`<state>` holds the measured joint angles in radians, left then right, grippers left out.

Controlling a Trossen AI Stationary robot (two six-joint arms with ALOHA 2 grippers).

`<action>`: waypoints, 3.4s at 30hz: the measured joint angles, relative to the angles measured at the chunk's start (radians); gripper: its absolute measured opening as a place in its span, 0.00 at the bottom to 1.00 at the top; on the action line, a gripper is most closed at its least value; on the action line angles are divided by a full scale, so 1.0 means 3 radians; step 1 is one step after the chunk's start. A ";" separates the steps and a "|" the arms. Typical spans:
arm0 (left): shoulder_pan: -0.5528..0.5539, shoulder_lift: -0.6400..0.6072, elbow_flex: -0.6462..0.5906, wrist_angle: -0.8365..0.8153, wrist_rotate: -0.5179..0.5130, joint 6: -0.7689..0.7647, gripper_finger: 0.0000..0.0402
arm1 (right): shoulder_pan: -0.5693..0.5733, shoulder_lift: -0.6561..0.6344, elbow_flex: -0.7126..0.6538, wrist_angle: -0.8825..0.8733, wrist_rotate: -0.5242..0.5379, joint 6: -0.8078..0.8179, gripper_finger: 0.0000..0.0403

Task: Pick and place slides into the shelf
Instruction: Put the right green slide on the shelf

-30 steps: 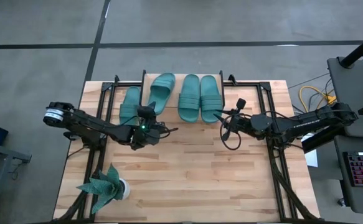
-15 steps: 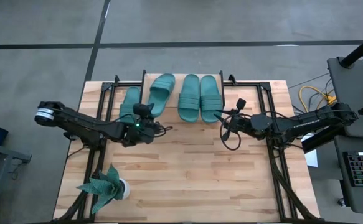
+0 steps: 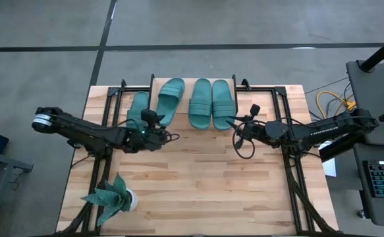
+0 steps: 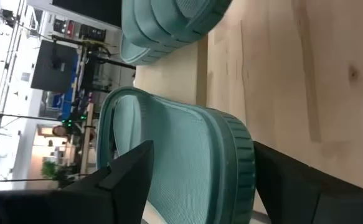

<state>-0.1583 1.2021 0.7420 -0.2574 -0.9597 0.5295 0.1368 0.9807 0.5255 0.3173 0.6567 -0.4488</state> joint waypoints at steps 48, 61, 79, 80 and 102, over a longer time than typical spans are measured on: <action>0.0365 -0.0142 0.0603 0.0117 0.0380 0.1165 0.60 | 0.0000 0.0004 -0.0001 0.0004 -0.0001 -0.0102 0.18; 0.1105 -0.0043 0.0649 0.0037 0.1025 0.1150 0.60 | 0.0000 0.0004 -0.0001 0.0002 -0.0001 -0.0151 0.19; 0.1533 0.0679 0.1083 -0.0141 0.1037 0.1262 0.60 | 0.0000 0.0004 -0.0006 0.0002 -0.0001 -0.0177 0.19; 0.1534 0.0699 0.1101 -0.0136 0.1034 0.1265 0.60 | 0.0000 0.0004 -0.0006 0.0002 -0.0001 -0.0177 0.19; 0.1556 0.0749 0.1235 -0.0246 0.0819 0.1314 0.03 | 0.0000 0.0004 -0.0008 0.0002 -0.0001 -0.0177 0.18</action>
<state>0.3084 1.4269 1.1126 -0.3313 -0.7140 0.9237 0.1368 0.9817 0.5232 0.3178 0.6563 -0.5018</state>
